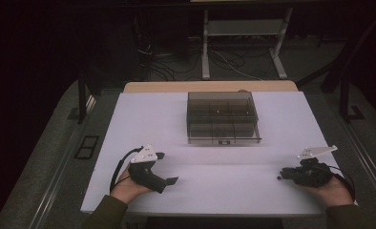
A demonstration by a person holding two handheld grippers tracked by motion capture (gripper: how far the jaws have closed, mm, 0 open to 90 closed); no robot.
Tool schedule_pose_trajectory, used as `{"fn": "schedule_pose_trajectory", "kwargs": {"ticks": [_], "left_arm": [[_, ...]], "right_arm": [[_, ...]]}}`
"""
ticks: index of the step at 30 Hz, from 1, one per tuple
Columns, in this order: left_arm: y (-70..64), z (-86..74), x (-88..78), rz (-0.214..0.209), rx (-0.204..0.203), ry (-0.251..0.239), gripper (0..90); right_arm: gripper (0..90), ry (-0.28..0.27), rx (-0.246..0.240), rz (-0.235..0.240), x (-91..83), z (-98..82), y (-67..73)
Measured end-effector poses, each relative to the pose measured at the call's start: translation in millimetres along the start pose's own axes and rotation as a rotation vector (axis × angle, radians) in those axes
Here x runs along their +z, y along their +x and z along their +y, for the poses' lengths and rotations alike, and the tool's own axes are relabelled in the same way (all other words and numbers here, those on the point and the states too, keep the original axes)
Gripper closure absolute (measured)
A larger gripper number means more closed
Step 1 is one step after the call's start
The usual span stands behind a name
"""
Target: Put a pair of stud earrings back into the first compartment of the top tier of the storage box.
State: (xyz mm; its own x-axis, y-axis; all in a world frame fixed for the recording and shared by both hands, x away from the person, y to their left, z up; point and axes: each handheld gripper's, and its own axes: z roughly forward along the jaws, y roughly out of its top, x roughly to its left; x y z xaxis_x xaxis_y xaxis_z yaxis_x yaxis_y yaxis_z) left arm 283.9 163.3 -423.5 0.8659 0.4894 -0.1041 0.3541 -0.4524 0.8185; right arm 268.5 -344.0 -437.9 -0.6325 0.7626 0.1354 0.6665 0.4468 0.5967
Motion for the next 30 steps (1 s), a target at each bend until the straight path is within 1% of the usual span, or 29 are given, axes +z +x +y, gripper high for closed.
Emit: {"fn": "schedule_pose_trajectory", "kwargs": {"ticks": [8, 9, 11, 12, 13, 17, 21, 22, 30], "left_arm": [[0.0, -0.1, 0.0, 0.002, 0.002, 0.003, 0.0], [0.2, -0.2, 0.1, 0.002, 0.004, 0.007, 0.0], [0.2, -0.5, 0.6, 0.003, 0.003, 0.006, 0.0], [0.0, -0.5, 0.7, 0.002, 0.000, 0.009, 0.0], [-0.1, -0.7, 1.0, 0.002, -0.001, 0.009, 0.0], [0.7, -1.0, 1.4, 0.001, 0.004, 0.019, 0.0], [0.6, -1.6, 1.9, 0.000, 0.000, 0.018, 0.0], [0.6, -1.6, 2.0, 0.001, 0.002, 0.019, 0.0], [0.6, -2.1, 2.2, -0.001, 0.011, 0.021, 0.0]], "right_arm": [[77.5, 0.013, -0.008, -0.011, 2.9, -0.1, 1.7], [77.5, 0.016, -0.023, -0.015, 3.0, 0.0, 2.3], [77.6, 0.019, -0.025, -0.017, 3.1, 0.3, 2.7], [77.6, 0.022, -0.019, -0.017, 3.0, 0.5, 3.2], [77.7, 0.019, -0.026, -0.017, 3.1, 0.2, 2.7], [77.9, 0.021, -0.030, -0.017, 2.8, 0.3, 2.9], [78.0, 0.018, -0.030, -0.012, 2.3, 0.2, 2.3], [78.0, 0.009, -0.030, -0.009, 0.9, 0.4, 1.6], [78.0, -0.013, -0.023, -0.019, -5.3, 2.2, -1.1]]}}
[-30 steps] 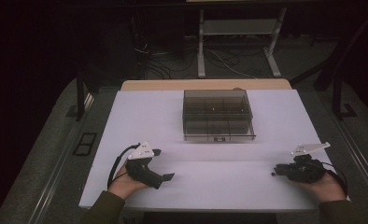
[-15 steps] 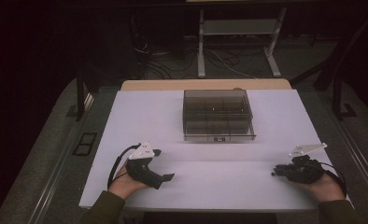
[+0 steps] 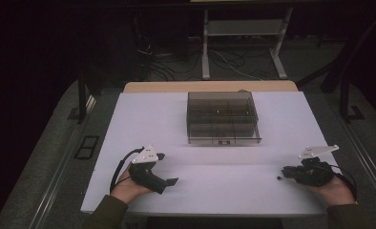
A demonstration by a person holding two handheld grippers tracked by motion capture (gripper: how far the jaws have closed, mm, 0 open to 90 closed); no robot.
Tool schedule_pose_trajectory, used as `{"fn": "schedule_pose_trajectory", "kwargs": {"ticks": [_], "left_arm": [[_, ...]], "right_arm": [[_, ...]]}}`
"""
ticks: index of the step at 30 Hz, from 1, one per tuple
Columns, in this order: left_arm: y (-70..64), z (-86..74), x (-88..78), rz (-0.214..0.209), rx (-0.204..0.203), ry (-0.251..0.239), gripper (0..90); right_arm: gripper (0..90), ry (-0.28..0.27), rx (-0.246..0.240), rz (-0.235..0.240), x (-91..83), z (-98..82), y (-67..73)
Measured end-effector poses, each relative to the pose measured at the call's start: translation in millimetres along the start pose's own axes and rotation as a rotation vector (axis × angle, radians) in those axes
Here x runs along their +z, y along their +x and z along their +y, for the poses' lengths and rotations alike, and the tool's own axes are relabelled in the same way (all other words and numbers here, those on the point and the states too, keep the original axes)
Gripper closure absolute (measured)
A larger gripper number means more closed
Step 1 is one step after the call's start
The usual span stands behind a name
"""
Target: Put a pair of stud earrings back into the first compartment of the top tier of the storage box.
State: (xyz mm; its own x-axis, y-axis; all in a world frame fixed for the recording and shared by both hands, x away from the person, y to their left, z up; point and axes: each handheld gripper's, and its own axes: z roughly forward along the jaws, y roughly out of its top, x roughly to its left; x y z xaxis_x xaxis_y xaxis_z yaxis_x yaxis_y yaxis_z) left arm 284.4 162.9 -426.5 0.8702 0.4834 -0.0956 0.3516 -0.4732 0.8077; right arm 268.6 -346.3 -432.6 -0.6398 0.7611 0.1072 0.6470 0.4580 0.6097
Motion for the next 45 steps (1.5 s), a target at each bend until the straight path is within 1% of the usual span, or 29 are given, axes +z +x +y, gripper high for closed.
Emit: {"fn": "schedule_pose_trajectory", "kwargs": {"ticks": [10, 13, 14, 17, 19, 22, 26, 29, 31, 35, 45], "left_arm": [[0.0, -1.1, 0.9, -0.001, 0.008, 0.003, 0.0], [0.9, -1.6, 1.5, 0.004, 0.025, 0.008, 0.0], [0.6, -1.8, 1.9, 0.004, 0.018, 0.001, 0.0], [1.5, -2.4, 2.2, 0.008, 0.024, -0.006, 0.0], [1.5, -2.9, 3.0, 0.004, 0.014, -0.017, 0.0], [1.9, -2.5, 3.9, 0.001, 0.021, -0.023, 0.0], [1.1, -2.8, 5.2, -0.012, 0.000, -0.034, 0.0], [0.5, -2.9, 5.8, -0.012, 0.004, -0.031, 0.0], [0.4, -2.8, 5.8, -0.012, 0.006, -0.031, 0.0], [-0.2, -2.9, 6.1, -0.012, 0.000, -0.028, 0.0], [-0.6, -2.6, 6.6, -0.017, 0.001, -0.024, 0.0]], "right_arm": [[77.9, -0.038, 0.011, 0.018, -7.0, 4.9, -2.7], [77.9, -0.049, 0.008, 0.030, -8.4, 8.1, -2.0], [77.9, -0.053, 0.011, 0.032, -8.7, 9.0, -1.5], [77.9, -0.061, 0.001, 0.039, -10.0, 12.5, -1.4], [77.9, -0.062, 0.001, 0.045, -10.9, 14.4, -1.7], [77.9, -0.070, 0.006, 0.047, -13.0, 17.1, -1.8], [77.9, -0.085, 0.000, 0.057, -15.0, 21.1, -2.6], [77.9, -0.091, -0.007, 0.056, -16.2, 23.9, -3.2], [77.9, -0.107, -0.002, 0.060, -18.4, 27.3, -5.7], [77.9, -0.116, 0.005, 0.068, -20.1, 31.0, -7.2], [77.9, -0.140, -0.002, 0.078, -23.9, 40.9, -7.8]]}}
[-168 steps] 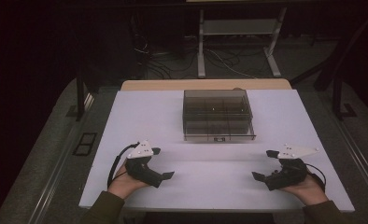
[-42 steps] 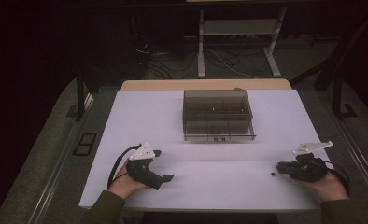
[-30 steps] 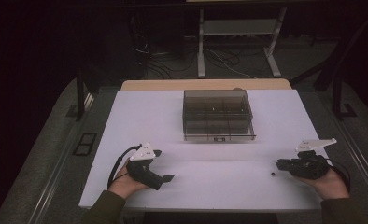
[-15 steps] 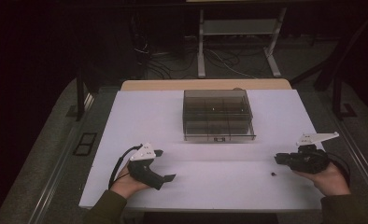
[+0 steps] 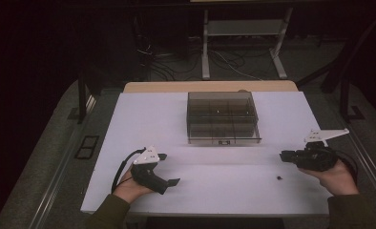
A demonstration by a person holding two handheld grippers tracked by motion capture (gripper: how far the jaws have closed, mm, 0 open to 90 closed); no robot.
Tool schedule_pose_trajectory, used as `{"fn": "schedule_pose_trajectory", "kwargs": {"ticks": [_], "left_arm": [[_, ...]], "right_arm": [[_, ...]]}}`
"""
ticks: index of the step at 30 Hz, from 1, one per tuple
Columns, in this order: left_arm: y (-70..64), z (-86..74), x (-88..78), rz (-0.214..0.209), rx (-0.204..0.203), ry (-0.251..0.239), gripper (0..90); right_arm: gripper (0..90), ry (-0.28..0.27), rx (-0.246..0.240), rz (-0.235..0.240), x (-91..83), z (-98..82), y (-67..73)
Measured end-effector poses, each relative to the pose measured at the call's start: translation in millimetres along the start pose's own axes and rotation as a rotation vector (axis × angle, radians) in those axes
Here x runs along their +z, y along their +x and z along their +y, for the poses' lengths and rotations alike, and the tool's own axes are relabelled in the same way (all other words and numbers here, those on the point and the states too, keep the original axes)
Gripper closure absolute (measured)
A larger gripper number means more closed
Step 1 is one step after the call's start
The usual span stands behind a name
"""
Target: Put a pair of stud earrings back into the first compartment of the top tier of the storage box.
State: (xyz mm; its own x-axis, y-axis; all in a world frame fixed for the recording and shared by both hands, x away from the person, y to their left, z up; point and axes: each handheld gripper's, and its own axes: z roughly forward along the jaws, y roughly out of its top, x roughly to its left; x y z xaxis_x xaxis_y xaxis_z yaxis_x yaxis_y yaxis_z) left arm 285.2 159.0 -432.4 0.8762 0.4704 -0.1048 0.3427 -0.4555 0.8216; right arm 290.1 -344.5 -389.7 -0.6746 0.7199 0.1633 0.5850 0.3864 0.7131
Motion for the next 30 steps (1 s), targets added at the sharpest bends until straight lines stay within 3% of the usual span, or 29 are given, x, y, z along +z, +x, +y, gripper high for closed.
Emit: {"fn": "schedule_pose_trajectory", "kwargs": {"ticks": [30], "left_arm": [[-2.2, 1.3, 0.4, -0.010, 0.002, -0.001, 0.0]], "right_arm": [[77.9, -0.037, -0.039, 0.022, -1.5, 41.1, 1.2]]}}
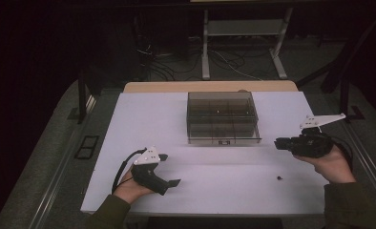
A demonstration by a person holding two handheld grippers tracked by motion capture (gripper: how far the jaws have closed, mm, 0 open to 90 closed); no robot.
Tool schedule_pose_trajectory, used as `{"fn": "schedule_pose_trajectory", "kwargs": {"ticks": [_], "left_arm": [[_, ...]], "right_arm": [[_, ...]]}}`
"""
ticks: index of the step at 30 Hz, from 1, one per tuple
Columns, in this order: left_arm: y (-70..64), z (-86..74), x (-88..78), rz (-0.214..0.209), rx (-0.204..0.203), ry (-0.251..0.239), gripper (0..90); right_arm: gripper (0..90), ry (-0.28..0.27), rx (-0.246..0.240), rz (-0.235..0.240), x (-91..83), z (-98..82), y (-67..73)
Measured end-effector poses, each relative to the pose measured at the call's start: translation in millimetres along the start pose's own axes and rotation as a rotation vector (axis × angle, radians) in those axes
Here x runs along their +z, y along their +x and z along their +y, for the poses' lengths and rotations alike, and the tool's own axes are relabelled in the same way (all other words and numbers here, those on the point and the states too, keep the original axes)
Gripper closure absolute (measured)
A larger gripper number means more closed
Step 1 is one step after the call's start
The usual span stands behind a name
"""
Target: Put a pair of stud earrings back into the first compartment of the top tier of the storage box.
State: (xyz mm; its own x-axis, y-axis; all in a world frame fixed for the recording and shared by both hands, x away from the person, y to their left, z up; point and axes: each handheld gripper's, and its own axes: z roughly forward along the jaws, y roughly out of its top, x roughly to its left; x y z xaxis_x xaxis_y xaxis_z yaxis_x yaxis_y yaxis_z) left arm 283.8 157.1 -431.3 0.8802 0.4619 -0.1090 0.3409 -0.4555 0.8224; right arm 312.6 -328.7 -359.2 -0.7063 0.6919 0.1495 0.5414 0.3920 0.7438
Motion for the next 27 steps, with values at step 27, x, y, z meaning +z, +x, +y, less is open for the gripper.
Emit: {"fn": "schedule_pose_trajectory", "kwargs": {"ticks": [27], "left_arm": [[-1.2, 1.0, 1.1, -0.007, 0.007, -0.001, 0.0]], "right_arm": [[77.9, -0.022, -0.035, 0.041, 21.0, 35.7, 7.1]]}}
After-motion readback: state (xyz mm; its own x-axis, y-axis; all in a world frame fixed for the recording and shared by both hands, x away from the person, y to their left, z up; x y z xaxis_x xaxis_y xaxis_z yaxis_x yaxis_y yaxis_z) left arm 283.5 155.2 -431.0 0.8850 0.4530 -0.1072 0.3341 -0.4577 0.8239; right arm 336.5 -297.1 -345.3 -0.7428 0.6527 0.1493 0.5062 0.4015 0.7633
